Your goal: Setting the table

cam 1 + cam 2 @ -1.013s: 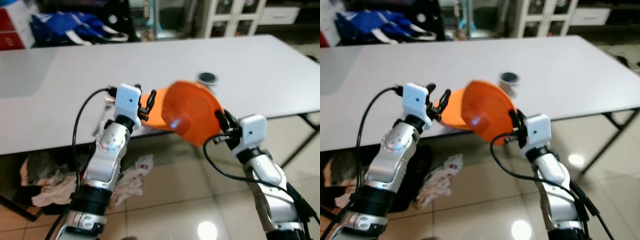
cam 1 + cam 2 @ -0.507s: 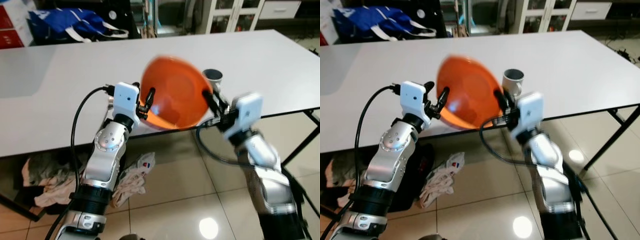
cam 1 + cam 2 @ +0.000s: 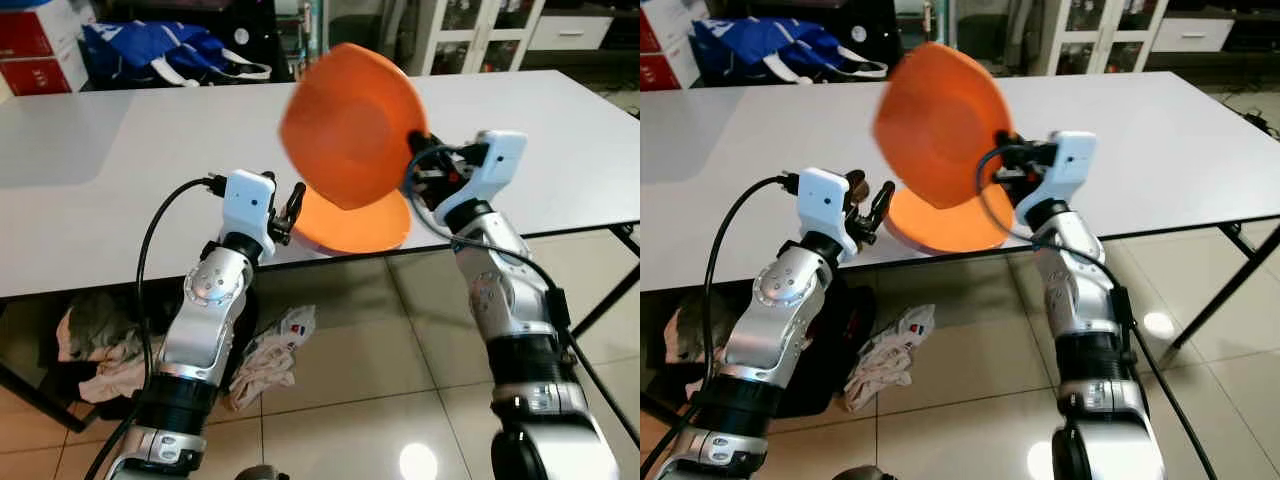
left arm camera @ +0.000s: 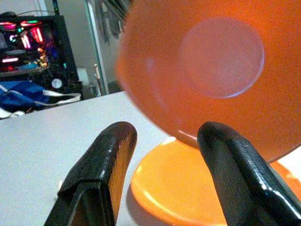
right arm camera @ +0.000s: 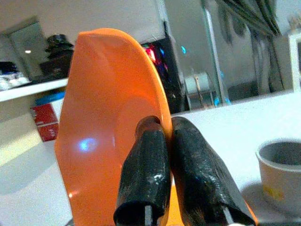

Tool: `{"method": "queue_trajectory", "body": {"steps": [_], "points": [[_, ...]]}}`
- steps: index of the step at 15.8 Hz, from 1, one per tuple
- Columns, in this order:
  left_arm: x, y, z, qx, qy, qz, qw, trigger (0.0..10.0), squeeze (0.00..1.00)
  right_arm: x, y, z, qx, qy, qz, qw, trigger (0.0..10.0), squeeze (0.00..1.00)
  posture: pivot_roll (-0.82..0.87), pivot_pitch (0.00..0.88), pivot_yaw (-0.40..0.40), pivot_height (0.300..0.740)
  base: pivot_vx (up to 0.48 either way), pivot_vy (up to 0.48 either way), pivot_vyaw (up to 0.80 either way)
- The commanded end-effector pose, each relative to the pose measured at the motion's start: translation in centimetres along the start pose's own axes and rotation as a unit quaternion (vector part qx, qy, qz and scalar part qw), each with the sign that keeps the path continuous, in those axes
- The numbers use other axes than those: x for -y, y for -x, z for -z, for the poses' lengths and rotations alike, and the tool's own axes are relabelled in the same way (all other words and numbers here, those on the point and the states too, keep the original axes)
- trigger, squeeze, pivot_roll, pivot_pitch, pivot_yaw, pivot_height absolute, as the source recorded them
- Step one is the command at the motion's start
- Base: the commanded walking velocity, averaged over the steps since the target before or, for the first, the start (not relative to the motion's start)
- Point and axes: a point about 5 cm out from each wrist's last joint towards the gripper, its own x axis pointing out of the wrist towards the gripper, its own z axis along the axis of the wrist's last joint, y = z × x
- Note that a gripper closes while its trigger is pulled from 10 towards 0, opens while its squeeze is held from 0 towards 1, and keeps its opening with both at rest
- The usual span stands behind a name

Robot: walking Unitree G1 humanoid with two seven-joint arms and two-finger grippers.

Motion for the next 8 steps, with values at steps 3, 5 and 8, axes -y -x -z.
{"method": "queue_trajectory", "body": {"steps": [3, 5, 8], "points": [[-0.1, 0.6, -0.3, -0.002, -0.009, 0.001, 1.000, 10.0, 0.00, 3.0, -0.5, 0.7, 0.004, -0.110, 0.079, 0.991, 0.0, 0.00, 0.11, 0.000, -0.006, 0.740, 0.000, 0.000, 0.00], [-0.2, 0.8, -0.3, -0.005, -0.010, 0.000, 1.000, 10.0, 0.00, 3.5, -0.6, 1.4, -0.003, -0.142, 0.093, 0.985, 0.0, 0.00, 0.12, 0.000, -0.008, 0.740, 0.000, 0.000, 0.00], [-0.5, 1.3, -0.4, -0.011, -0.013, -0.005, 1.000, 10.0, 0.00, 4.0, -0.5, 2.5, -0.009, -0.232, 0.120, 0.965, 0.0, 0.00, 0.13, 0.000, -0.010, 0.740, 0.000, 0.000, 0.00]]}}
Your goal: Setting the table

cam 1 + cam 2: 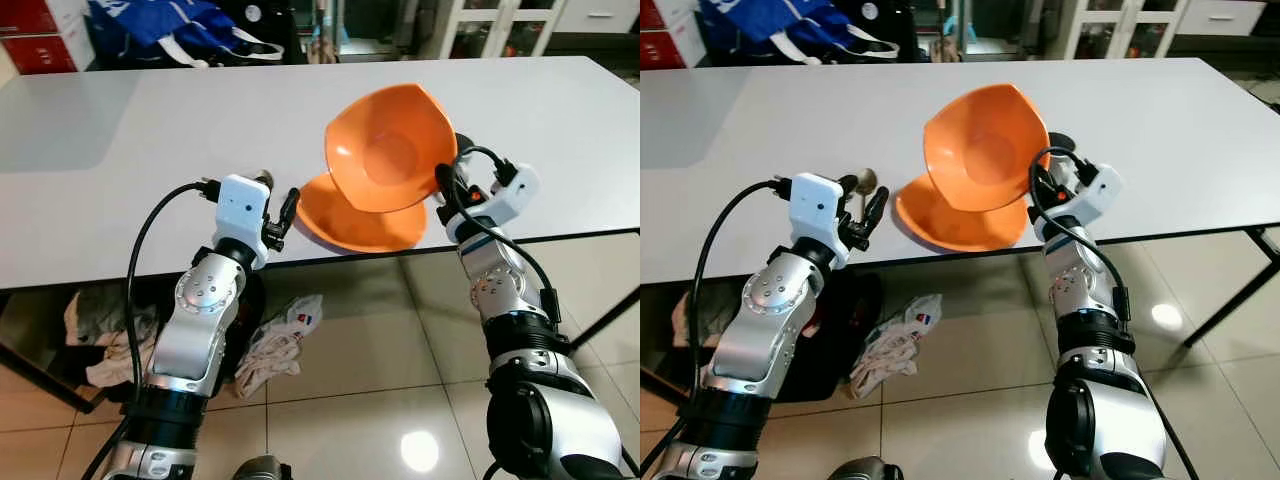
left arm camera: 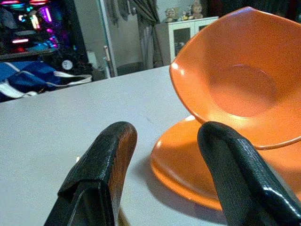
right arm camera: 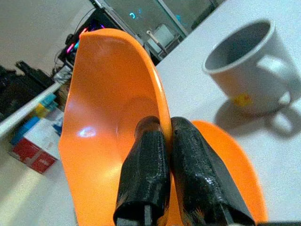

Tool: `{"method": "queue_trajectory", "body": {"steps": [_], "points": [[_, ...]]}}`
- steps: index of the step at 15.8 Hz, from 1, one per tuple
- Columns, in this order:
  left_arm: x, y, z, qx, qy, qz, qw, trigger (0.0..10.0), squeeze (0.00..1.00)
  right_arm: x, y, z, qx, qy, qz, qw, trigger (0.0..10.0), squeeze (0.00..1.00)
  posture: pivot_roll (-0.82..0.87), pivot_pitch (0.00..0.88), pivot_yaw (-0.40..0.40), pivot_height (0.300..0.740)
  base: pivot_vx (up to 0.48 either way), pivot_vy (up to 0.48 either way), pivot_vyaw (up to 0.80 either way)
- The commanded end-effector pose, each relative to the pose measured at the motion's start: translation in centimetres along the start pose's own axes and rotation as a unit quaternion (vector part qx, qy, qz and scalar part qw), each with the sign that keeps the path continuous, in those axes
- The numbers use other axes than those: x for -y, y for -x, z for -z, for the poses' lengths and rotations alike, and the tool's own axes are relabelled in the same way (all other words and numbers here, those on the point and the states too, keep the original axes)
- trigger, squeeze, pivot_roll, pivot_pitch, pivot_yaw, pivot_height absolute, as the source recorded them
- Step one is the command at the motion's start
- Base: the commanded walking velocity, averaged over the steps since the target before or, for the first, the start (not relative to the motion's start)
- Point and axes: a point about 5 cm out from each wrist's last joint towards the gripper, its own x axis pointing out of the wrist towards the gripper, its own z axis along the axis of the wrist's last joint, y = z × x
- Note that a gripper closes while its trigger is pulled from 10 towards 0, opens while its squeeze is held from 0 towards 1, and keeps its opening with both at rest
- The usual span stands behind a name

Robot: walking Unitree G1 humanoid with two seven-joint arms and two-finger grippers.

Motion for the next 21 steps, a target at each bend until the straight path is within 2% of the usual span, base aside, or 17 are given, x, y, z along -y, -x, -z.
{"method": "queue_trajectory", "body": {"steps": [1, 3, 6, 9, 15, 18, 21], "points": [[-0.2, 0.2, -0.3, 0.000, -0.004, 0.000, 1.000, 10.0, 0.00, -1.1, -0.5, -0.7, 0.018, -0.033, -0.017, 0.999, 0.0, 0.00, 0.13, 0.000, -0.009, 0.740, 0.000, 0.000, 0.00], [-0.3, 0.2, -0.3, -0.002, -0.004, -0.001, 1.000, 10.0, 0.00, -1.8, -0.5, -0.1, 0.013, -0.061, -0.023, 0.998, 0.0, 0.00, 0.13, 0.000, -0.010, 0.740, 0.000, 0.000, 0.00], [-0.3, 0.2, -0.3, -0.005, -0.002, -0.002, 1.000, 10.0, 0.00, -2.0, -0.2, 0.7, -0.008, -0.072, -0.019, 0.997, 0.0, 0.00, 0.12, 0.000, -0.013, 0.740, 0.000, 0.000, 0.00], [-0.2, 0.3, -0.2, -0.008, 0.001, -0.003, 1.000, 10.0, 0.00, -0.1, 0.8, 2.1, -0.047, -0.073, 0.032, 0.996, 0.0, 0.00, 0.12, 0.000, -0.012, 0.740, 0.000, 0.000, 0.00], [-0.1, 0.3, -0.2, -0.009, 0.004, -0.001, 1.000, 10.0, 0.00, 1.7, 1.3, 2.8, -0.085, -0.042, 0.107, 0.990, 0.0, 0.00, 0.11, 0.000, -0.011, 0.740, 0.000, 0.000, 0.00], [0.0, 0.2, -0.2, -0.010, 0.005, -0.001, 1.000, 10.0, 0.00, 3.0, 1.7, 3.2, -0.107, -0.039, 0.174, 0.978, 0.0, 0.00, 0.11, 0.000, -0.012, 0.740, 0.000, 0.000, 0.00], [0.0, 0.2, -0.2, -0.011, 0.005, 0.000, 1.000, 10.0, 0.00, 3.0, 1.7, 3.6, -0.126, -0.045, 0.182, 0.974, 0.0, 0.00, 0.11, 0.000, -0.012, 0.740, 0.000, 0.000, 0.00]]}}
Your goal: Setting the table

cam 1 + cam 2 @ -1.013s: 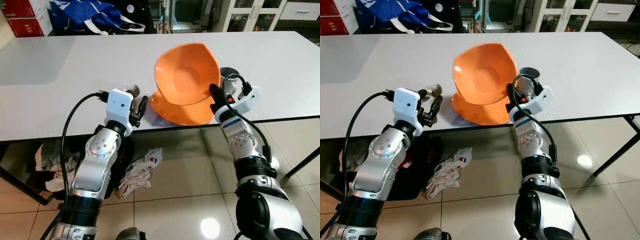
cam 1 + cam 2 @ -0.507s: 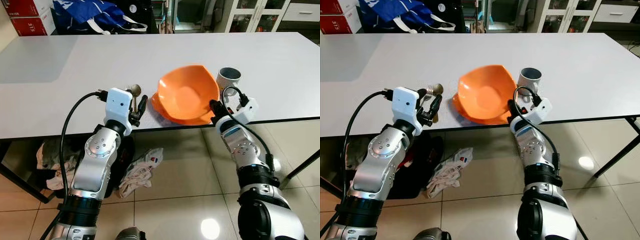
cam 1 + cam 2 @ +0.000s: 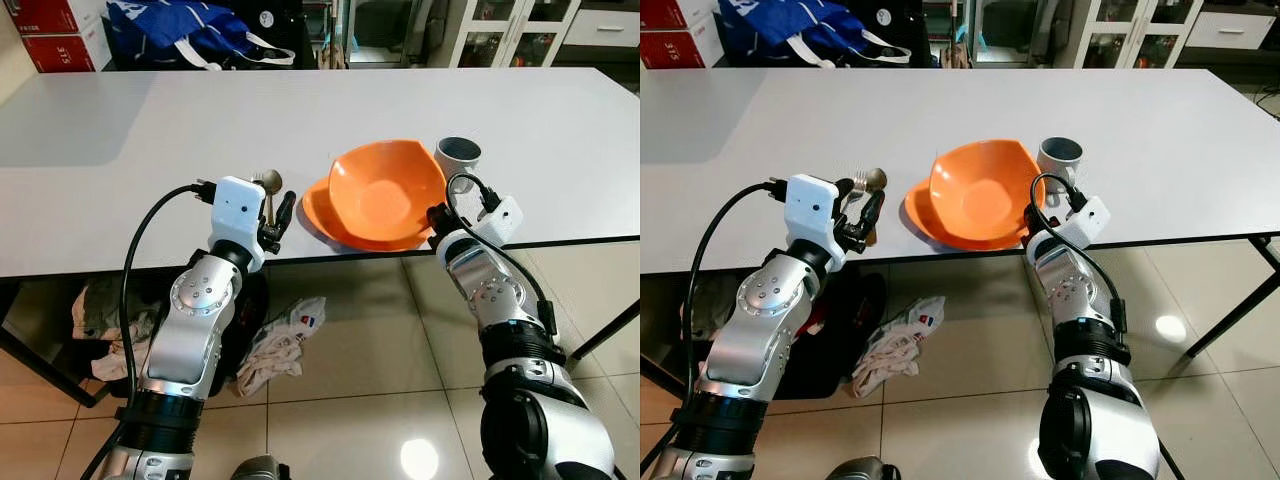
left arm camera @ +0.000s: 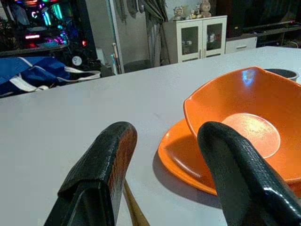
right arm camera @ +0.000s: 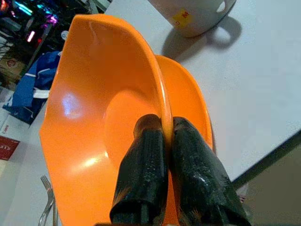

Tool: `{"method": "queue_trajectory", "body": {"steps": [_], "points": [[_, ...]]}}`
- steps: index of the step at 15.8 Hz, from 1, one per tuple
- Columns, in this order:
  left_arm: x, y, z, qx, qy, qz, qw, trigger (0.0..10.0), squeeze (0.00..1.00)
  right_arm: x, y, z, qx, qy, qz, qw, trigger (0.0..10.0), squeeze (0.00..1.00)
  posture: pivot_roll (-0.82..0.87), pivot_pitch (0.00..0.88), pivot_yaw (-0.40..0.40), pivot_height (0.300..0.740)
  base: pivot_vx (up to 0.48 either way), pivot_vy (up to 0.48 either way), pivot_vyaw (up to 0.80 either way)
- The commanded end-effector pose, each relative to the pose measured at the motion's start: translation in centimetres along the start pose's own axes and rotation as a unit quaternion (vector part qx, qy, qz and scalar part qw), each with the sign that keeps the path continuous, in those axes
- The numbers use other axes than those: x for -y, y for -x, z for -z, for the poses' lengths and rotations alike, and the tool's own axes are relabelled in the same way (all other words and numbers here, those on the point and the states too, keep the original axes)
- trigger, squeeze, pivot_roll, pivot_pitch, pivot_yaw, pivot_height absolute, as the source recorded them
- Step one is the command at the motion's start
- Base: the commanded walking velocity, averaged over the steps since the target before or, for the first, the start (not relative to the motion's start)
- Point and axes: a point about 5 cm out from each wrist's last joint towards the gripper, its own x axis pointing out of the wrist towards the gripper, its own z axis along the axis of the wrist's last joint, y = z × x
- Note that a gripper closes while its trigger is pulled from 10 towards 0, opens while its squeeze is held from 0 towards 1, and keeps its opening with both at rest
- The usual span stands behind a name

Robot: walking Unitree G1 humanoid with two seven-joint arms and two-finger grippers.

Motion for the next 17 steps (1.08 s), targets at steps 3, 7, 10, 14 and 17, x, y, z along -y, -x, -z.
{"method": "queue_trajectory", "body": {"steps": [3, 7, 10, 14, 17], "points": [[0.2, 0.0, -0.3, 0.001, -0.001, 0.004, 1.000, 10.0, 0.00, 1.1, 0.1, 2.0, -0.067, 0.027, 0.037, 0.997, 10.0, 0.00, 0.11, 0.000, -0.013, 0.740, 0.000, 0.000, 0.00], [0.3, 0.0, -0.3, 0.001, 0.000, 0.004, 1.000, 10.0, 0.00, 1.4, 0.1, 2.3, -0.075, 0.062, 0.042, 0.994, 10.0, 1.00, 0.11, 0.000, -0.015, 0.740, 0.000, 0.000, 0.00], [0.4, 0.0, -0.2, 0.001, 0.000, 0.004, 1.000, 10.0, 0.00, 1.4, 0.2, 2.1, -0.070, 0.074, 0.042, 0.994, 10.0, 1.00, 0.11, 0.000, -0.015, 0.740, 0.000, 0.000, 0.00], [0.5, 0.0, -0.2, 0.001, 0.001, 0.005, 1.000, 10.0, 0.00, 0.6, 0.3, 1.1, -0.027, 0.168, 0.021, 0.985, 10.0, 1.00, 0.10, 0.000, -0.017, 0.740, 0.000, 0.000, 0.00], [0.7, 0.0, -0.1, 0.001, 0.003, 0.005, 1.000, 10.0, 0.00, -1.3, 0.7, -0.3, 0.042, 0.287, -0.017, 0.957, 10.0, 1.00, 0.10, 0.000, -0.017, 0.740, 0.000, 0.000, 0.00]]}}
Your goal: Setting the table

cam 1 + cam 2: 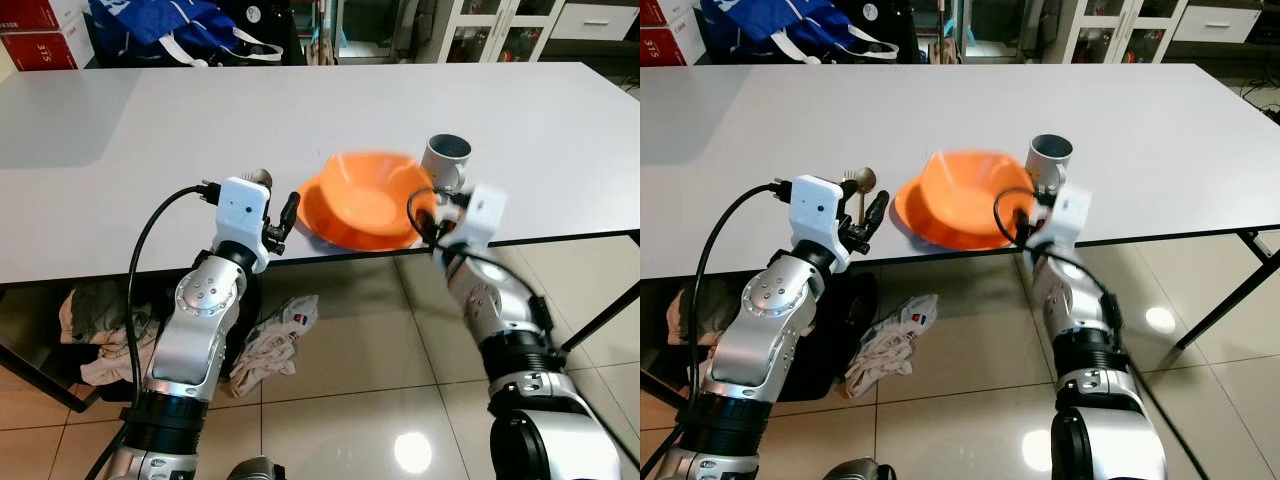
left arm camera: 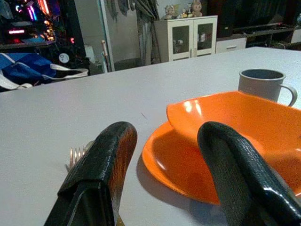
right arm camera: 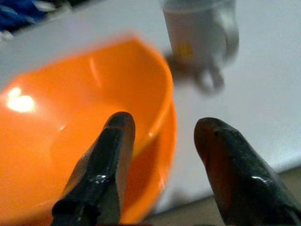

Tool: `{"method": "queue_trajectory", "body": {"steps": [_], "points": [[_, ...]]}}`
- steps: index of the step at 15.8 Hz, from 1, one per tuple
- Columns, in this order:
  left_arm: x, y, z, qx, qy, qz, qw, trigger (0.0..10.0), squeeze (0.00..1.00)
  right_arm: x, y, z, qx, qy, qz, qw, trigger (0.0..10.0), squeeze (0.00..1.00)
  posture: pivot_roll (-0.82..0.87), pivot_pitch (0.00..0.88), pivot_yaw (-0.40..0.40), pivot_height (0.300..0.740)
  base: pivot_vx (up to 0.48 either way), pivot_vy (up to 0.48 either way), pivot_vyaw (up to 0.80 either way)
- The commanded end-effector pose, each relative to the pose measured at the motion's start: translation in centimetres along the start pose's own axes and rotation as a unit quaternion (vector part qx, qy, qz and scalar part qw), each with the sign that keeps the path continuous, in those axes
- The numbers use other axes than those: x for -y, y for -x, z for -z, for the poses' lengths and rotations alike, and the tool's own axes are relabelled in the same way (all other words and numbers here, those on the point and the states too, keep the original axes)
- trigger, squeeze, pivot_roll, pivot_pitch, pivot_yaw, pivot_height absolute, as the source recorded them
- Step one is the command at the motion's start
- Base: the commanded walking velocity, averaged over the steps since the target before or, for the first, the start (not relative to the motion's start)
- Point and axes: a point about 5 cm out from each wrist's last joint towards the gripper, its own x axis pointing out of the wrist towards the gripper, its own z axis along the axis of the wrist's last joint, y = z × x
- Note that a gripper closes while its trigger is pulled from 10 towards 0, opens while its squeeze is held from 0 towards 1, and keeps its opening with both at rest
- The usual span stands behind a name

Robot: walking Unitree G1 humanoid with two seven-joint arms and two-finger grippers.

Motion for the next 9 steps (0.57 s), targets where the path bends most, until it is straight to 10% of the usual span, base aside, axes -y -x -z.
{"method": "queue_trajectory", "body": {"steps": [1, 4, 6, 9], "points": [[0.2, 0.1, -0.1, 0.001, -0.005, 0.001, 1.000, 10.0, 0.00, 0.0, 0.1, 0.0, 0.003, 0.013, -0.002, 1.000, 10.0, 1.00, 0.10, 0.000, -0.017, 0.740, 0.000, 0.000, 0.00], [0.3, 0.1, -0.1, 0.001, -0.003, 0.002, 1.000, 10.0, 0.00, -0.1, 0.4, -0.3, 0.023, 0.040, -0.005, 0.999, 10.0, 1.00, 0.09, 0.000, -0.017, 0.740, 0.000, 0.000, 0.00], [0.4, 0.1, 0.0, 0.001, -0.002, 0.002, 1.000, 10.0, 0.00, -0.1, 0.6, -0.4, 0.029, 0.050, -0.007, 0.998, 10.0, 0.00, 0.09, 0.000, -0.020, 0.740, 0.000, 0.000, 0.00], [0.1, 0.0, 0.1, 0.002, -0.005, -0.004, 1.000, 10.0, 0.00, -0.9, 2.6, -1.9, 0.115, 0.122, -0.034, 0.985, 10.0, 0.00, 0.09, 0.000, -0.027, 0.740, 0.000, 0.000, 0.00]]}}
